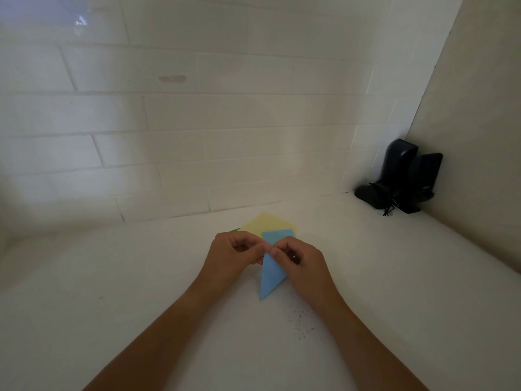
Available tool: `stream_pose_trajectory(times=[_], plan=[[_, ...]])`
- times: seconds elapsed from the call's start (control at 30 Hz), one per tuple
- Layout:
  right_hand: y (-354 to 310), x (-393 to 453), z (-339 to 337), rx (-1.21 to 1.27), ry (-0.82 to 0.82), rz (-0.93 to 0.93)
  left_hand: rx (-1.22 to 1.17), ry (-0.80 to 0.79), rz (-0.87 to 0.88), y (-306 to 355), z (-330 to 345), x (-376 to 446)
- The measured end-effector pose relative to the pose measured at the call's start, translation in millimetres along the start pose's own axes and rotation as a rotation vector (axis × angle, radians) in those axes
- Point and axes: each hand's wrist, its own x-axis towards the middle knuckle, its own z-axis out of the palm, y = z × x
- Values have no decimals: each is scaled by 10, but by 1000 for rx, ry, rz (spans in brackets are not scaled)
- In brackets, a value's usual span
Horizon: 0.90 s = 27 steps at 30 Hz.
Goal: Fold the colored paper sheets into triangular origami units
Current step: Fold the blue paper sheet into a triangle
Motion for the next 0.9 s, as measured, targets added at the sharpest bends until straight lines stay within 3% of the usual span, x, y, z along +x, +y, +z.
stream_pose_trajectory(times=[0.27,0.9], plan=[[-37,-14,13,22,36,43,-34,41,-29,18,-9,25],[-53,-21,-10,-5,55,16,53,-103,-113,-42,-4,9]])
